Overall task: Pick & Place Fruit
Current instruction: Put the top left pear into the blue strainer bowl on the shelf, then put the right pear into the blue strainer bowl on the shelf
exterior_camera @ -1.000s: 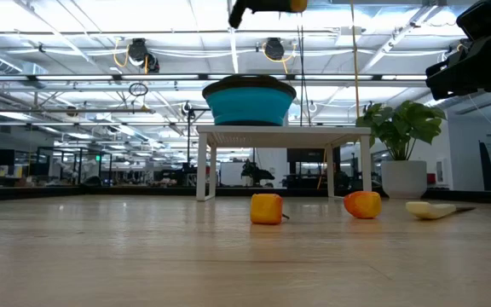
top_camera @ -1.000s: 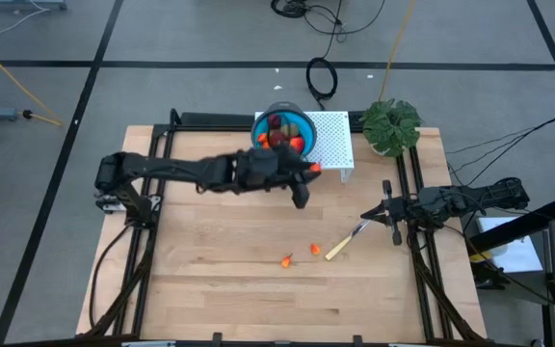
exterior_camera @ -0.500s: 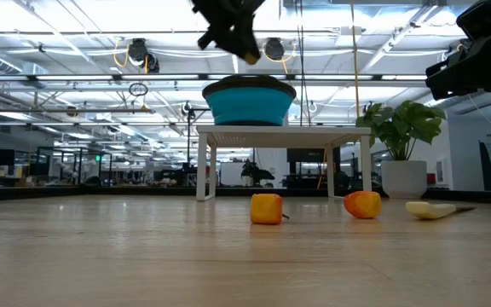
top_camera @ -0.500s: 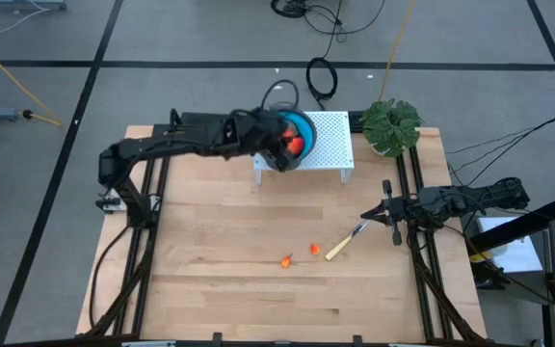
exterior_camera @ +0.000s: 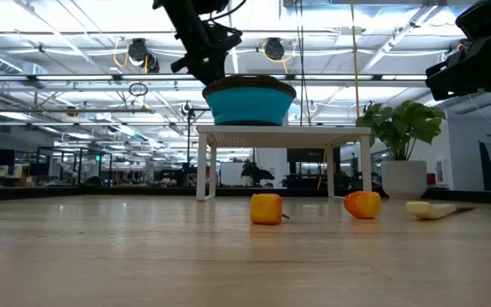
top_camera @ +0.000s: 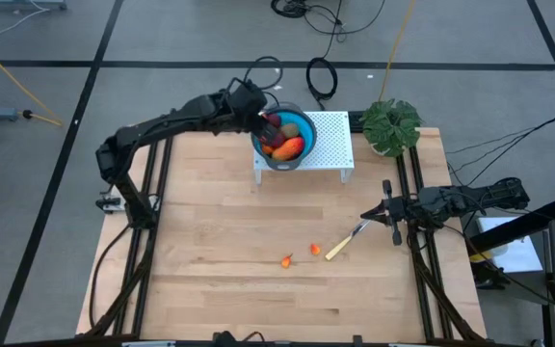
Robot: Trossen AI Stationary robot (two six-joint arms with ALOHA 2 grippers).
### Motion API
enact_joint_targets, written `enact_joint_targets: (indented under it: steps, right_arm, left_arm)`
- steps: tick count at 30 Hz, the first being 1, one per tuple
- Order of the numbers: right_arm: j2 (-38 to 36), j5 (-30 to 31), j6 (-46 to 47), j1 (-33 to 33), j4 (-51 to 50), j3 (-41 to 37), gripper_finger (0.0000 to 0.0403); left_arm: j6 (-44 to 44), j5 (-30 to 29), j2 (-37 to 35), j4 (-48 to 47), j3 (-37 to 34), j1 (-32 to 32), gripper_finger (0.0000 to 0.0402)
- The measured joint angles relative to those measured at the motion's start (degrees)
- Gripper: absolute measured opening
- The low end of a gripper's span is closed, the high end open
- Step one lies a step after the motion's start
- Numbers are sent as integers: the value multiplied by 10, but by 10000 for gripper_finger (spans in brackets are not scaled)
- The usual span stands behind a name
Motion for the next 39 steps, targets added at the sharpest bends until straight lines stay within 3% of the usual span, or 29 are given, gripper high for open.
enact_joint_targets:
  steps: [4, 22, 34, 39]
  right_arm:
    - [0, 0, 0, 0, 0, 0, 0]
    - [0, 0, 0, 0, 0, 0, 0]
    - [0, -1, 1, 0, 7, 0, 0]
    - [0, -2, 40, 0, 96, -1, 0]
  left_arm:
    - [0, 33, 0, -7, 0, 3, 108]
    - [38, 14, 9, -33, 0, -27, 110]
    - [49, 14, 9, -32, 0, -26, 214]
    - [43, 14, -22, -35, -1, -21, 241]
